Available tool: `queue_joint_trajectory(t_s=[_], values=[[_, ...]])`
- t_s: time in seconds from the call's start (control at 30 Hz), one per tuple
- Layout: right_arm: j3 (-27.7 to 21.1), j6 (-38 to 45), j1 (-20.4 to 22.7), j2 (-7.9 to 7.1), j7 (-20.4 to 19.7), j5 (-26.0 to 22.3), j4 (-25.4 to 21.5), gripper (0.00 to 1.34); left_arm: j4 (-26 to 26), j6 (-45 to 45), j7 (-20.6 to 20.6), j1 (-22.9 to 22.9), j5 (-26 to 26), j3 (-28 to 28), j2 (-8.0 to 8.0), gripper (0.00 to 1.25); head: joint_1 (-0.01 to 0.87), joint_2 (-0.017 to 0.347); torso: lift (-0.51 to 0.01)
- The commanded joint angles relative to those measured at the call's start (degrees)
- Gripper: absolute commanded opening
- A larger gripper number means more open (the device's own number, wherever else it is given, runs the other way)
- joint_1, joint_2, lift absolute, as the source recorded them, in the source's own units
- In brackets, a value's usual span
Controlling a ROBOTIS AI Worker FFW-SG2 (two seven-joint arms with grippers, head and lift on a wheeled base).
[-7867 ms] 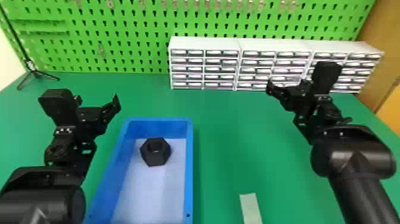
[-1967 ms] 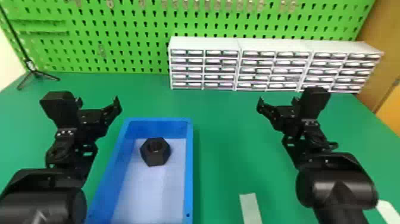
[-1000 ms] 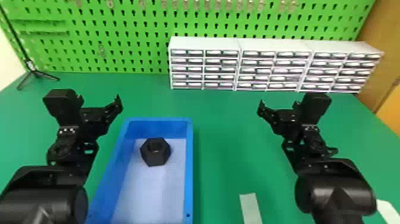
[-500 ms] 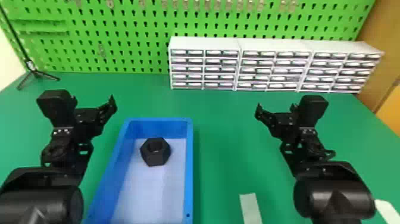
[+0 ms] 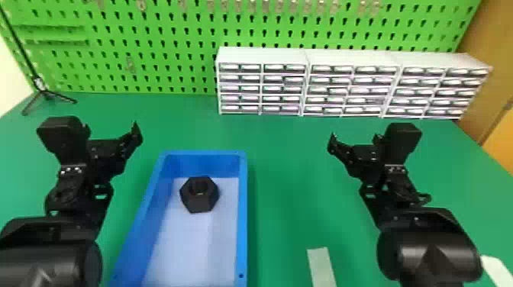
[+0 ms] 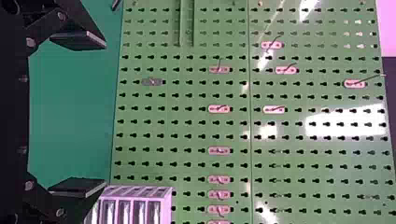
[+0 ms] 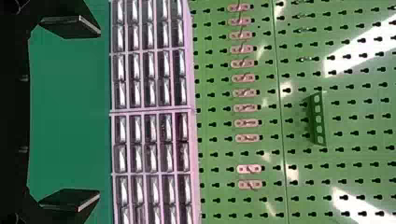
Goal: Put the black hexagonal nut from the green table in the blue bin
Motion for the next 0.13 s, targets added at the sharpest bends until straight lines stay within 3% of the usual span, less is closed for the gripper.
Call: queue_joint_trajectory(t_s=[0.0, 0.1], values=[[0.0, 0.11, 0.15, 0.0, 0.0, 0.0, -0.02, 1.24, 0.0, -0.01, 0.0, 0.07, 0.03, 0.13, 0.0, 1.02, 0.686, 0.028, -0.096], [-0.09, 0.11, 0.15, 0.0, 0.0, 0.0, -0.11, 1.24, -0.09, -0.01, 0.0, 0.16, -0.24, 0.3, 0.0, 1.02, 0.686, 0.028, -0.096]])
